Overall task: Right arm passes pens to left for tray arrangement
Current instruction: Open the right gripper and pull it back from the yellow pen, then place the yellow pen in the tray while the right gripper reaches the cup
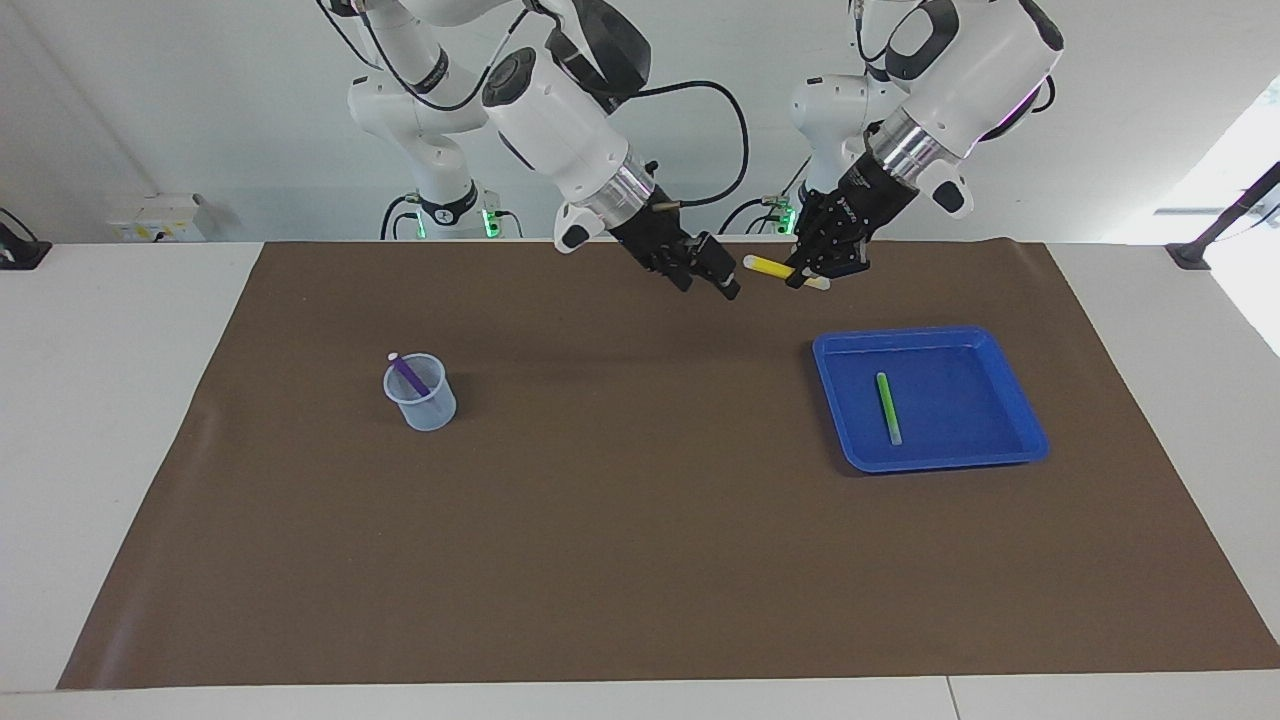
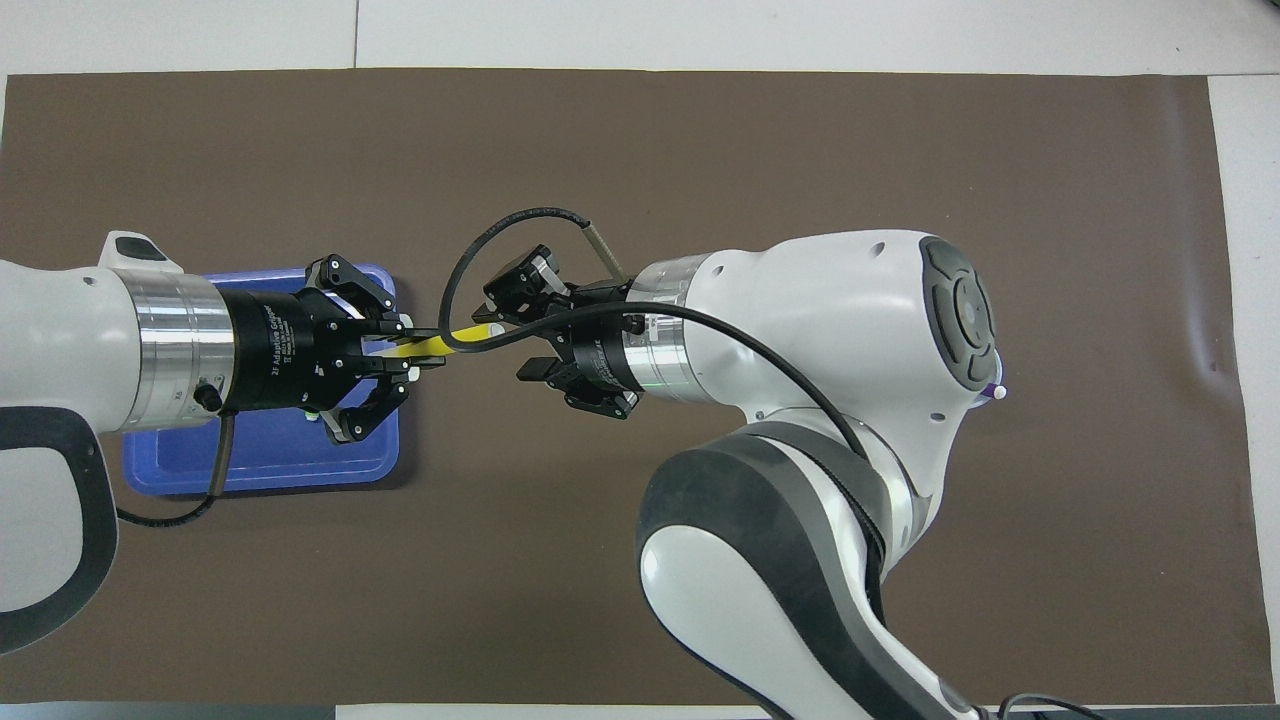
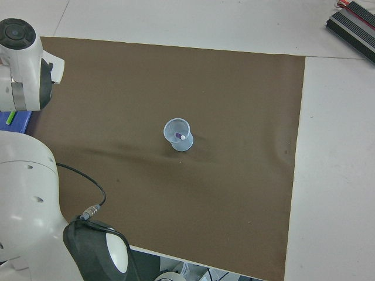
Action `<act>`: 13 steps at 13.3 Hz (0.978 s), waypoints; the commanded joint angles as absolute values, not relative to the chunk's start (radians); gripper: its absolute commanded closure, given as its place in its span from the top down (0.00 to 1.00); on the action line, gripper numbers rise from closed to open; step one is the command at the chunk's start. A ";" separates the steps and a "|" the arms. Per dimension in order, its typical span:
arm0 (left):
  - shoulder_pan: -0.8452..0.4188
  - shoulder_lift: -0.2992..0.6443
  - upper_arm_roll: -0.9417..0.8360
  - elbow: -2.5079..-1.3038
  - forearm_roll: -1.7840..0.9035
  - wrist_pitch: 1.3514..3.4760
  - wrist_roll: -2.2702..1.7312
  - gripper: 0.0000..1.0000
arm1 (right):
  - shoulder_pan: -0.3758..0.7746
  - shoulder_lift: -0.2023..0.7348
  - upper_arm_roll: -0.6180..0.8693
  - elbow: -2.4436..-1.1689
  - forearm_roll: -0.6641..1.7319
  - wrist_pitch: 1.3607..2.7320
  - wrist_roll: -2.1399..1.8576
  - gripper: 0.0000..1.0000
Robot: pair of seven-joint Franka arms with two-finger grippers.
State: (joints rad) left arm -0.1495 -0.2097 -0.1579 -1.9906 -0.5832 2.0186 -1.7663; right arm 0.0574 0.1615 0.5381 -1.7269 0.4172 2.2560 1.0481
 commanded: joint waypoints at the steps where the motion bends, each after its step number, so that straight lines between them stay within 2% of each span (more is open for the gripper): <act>1: -0.114 -0.229 -0.152 -2.017 -0.597 2.028 -1.677 0.00 | 0.048 0.117 0.476 -1.765 0.270 2.154 0.933 1.00; 4: -0.037 -0.230 -0.150 -2.026 -0.592 1.964 -1.418 0.00 | 0.048 0.072 0.362 -1.839 0.204 2.070 0.674 1.00; 8: 0.110 -0.212 -0.150 -2.045 -0.546 1.855 -0.896 0.00 | 0.048 0.023 0.209 -1.946 0.135 2.059 0.369 1.00; 10: 0.143 -0.189 -0.150 -2.065 -0.484 1.850 -0.713 0.00 | 0.048 0.014 0.146 -1.962 0.124 2.027 0.254 1.00; 13: 0.170 -0.100 -0.150 -2.057 -0.337 1.864 -0.459 0.00 | 0.048 -0.055 0.062 -2.067 0.124 2.057 0.157 1.00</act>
